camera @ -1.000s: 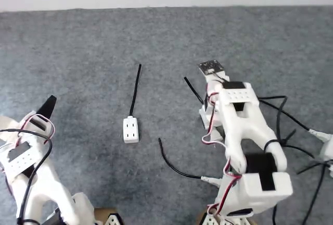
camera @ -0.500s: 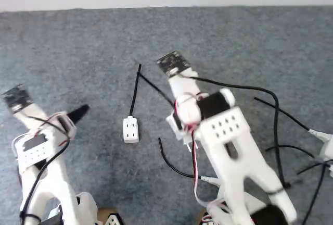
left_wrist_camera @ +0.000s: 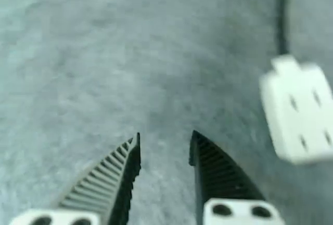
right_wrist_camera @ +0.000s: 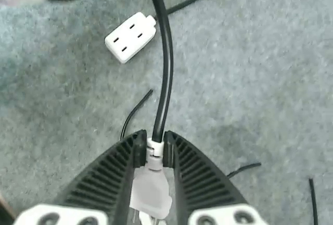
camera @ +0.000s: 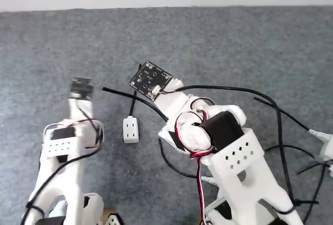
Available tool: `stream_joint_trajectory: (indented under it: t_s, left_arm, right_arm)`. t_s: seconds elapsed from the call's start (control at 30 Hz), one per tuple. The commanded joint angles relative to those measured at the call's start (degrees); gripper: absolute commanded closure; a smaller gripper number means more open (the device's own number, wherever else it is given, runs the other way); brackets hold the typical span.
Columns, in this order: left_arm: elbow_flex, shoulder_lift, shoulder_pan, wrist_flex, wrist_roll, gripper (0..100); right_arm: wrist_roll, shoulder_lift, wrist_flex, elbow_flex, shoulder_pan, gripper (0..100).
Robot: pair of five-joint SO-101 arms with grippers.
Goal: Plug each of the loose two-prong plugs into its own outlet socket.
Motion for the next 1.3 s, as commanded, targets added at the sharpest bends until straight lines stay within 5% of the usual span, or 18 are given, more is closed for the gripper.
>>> stream_joint_trajectory:
  t_s: [0.0,0.1,0.37,0.87,1.03,1.27]
  left_arm:
    - [0.4,-0.4,4.0,3.3,-10.9,87]
    - [1.5,-0.5,7.0,5.9,-17.5,87]
    - [1.5,-0.5,7.8,6.4,-18.3,87]
    - [2.0,-0.5,7.7,6.5,-18.4,87]
    - [1.9,-0.5,7.5,6.2,-18.1,88]
    - [2.0,-1.6,3.0,0.0,-8.4,88]
  right_arm:
    - [-0.8,-1.6,-3.3,-2.4,-1.6,99.1]
    - [-2.4,-1.6,-6.6,0.4,-3.0,99.1]
    - [-7.4,1.5,-15.8,8.2,-9.0,99.0]
    - [-12.7,14.0,-25.2,8.4,-8.4,99.0]
    - [-22.7,15.0,-30.0,9.1,-4.7,99.0]
    - [-31.6,16.0,-49.7,19.7,-1.8,99.0]
